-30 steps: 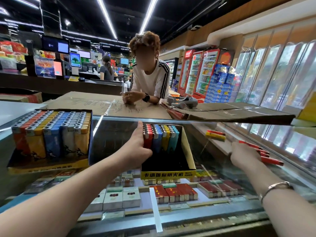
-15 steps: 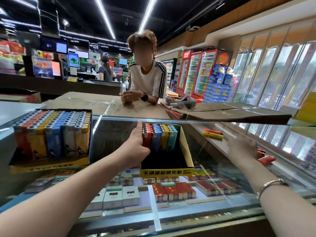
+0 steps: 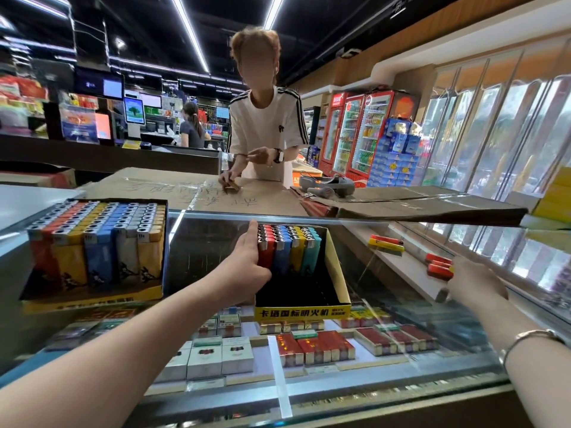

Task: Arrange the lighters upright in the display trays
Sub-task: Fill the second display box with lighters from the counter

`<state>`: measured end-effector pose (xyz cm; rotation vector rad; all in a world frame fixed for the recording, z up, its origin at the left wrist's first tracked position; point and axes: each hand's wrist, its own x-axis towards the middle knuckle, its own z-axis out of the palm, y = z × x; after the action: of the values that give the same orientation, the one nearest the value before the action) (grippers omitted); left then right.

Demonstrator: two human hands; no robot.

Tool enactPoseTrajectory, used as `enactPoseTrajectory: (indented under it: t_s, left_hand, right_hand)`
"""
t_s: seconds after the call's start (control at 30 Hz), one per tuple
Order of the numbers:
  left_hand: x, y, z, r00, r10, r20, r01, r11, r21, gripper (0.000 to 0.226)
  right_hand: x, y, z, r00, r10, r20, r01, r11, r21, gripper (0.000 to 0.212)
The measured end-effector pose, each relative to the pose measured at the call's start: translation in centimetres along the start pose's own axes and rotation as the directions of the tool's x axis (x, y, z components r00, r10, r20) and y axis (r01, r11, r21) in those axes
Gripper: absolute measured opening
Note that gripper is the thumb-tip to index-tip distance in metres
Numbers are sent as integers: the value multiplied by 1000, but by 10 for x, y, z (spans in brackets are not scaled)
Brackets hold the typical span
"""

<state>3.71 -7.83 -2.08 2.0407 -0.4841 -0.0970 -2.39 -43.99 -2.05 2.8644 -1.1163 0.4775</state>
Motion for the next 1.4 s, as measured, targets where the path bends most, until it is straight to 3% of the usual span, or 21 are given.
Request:
enactPoseTrajectory:
  t_s: [0.17,0.37,0.47,0.6,0.77,0.97,1.07,1.13,1.23,1.3,1.33,1.4]
  left_hand:
    - [0,0,0,1000,-7,4,7,1000,-8,97]
    - [0,-1,0,1000,-9,8,9,1000,-21,97]
    - [0,0,-2,1000,-4,-8,4,1000,14,97]
    - [0,3,-6,1000,12,-22,-11,999,45,98]
    - [-2,7,-16,1000,-15,-3,15,995,94,93]
    - [-2,10,-33,998,-65,-4,65,978,197,91]
    - [-4,9,-41,994,-100,33,91,974,207,92]
    - [-5,9,-45,992,-115,55,101,972,214,93]
    - [-5,8,-50,985,-142,94,118,968,221,96]
    - [-6,8,-54,979,-146,145,110,966,233,97]
    - [-6,8,-56,975,-141,172,98,967,236,99]
    - [-7,9,-60,971,-112,209,61,969,239,104]
  right_hand:
    - [2,-6,-5,997,-69,34,67,995,69,26]
    - [18,2,3,970,-167,176,153,984,87,30]
    - [25,-1,6,963,-201,182,196,980,45,26]
    - [28,-12,-5,910,-267,318,287,958,-19,23]
    - [14,-37,-17,826,-313,469,241,948,208,25]
    - [-13,-84,-29,867,-379,323,184,847,499,37]
    - [-22,-113,-43,864,-430,262,156,723,673,27]
    - [-26,-131,-55,856,-464,229,100,582,807,28]
    - [-35,-157,-72,835,-511,205,-118,199,973,51]
    - [-43,-170,-75,807,-571,150,-248,-97,964,71]
    - [-48,-176,-75,799,-587,128,-295,-197,935,72]
    - [-60,-184,-72,786,-603,137,-365,-273,890,68]
